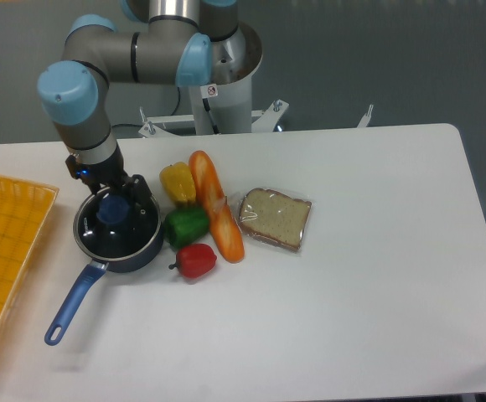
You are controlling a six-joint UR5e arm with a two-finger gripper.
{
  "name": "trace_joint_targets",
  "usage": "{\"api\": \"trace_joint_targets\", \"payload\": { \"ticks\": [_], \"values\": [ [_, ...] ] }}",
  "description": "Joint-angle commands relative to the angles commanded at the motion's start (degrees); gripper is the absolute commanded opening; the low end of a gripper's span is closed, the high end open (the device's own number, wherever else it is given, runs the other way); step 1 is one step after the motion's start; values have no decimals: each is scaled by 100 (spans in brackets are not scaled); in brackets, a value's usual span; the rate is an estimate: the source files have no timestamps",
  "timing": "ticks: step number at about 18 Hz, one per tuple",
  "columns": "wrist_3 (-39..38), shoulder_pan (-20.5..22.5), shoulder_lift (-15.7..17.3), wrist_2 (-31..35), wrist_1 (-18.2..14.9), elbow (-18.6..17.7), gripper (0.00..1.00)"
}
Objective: Open the lid
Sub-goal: 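Lower the gripper onto the blue knob of the glass lid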
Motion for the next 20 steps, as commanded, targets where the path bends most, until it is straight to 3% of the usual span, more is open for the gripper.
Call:
{"api": "trace_joint_targets", "payload": {
  "ticks": [20],
  "values": [
    [-114,-9,-273,18,97,97,100]
  ]
}}
